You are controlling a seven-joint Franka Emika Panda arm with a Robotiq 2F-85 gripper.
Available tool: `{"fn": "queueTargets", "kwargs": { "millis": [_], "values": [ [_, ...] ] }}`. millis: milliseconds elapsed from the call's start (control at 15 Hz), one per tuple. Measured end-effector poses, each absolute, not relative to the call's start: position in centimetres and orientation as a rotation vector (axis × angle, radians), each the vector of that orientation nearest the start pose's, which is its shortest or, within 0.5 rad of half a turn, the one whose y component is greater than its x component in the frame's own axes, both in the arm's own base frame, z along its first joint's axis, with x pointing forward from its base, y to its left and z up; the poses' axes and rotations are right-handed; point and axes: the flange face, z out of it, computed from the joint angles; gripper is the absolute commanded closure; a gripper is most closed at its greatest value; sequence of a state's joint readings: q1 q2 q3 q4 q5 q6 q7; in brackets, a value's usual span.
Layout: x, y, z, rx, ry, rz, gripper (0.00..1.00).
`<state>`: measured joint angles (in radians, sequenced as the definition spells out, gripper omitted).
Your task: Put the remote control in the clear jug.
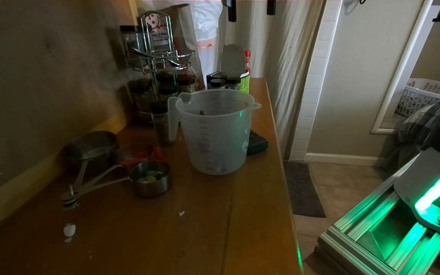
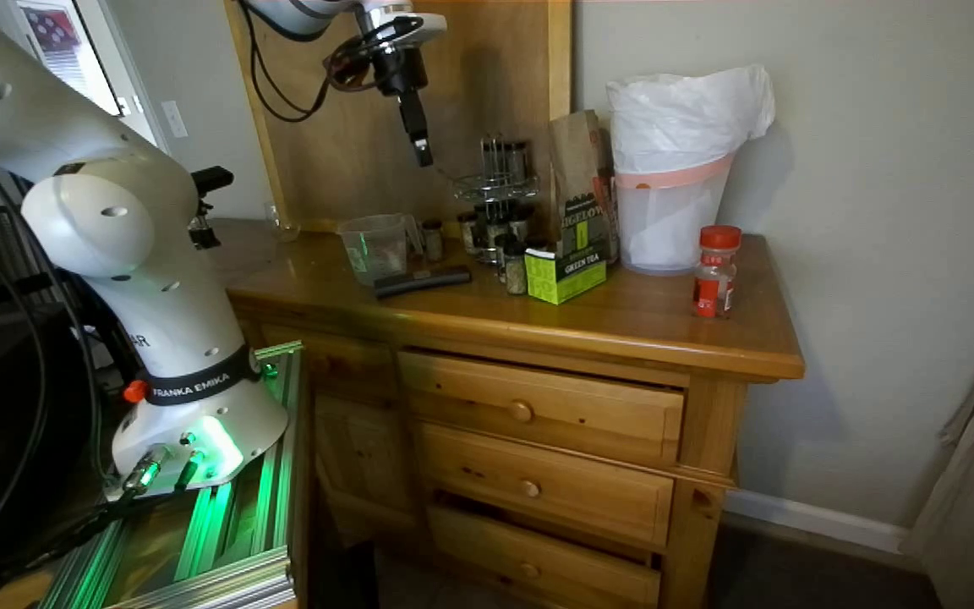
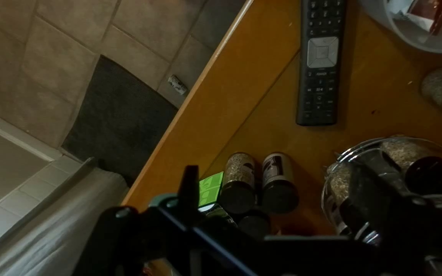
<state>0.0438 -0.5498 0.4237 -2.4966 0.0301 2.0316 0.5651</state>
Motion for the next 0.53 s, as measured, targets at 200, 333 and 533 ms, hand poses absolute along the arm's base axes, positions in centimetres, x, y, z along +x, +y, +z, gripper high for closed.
{"fn": "queueTargets", "kwargs": {
  "millis": [200, 333, 533],
  "values": [
    [35.2, 18.2, 46.3, -3.252, 0.306, -0.203, 0.0],
    [35.7, 17.4, 45.5, -3.202, 0.437, -0.18, 0.0],
    [36.7, 16.5, 42.6, -3.084, 0.609, -0.131, 0.0]
  ]
}}
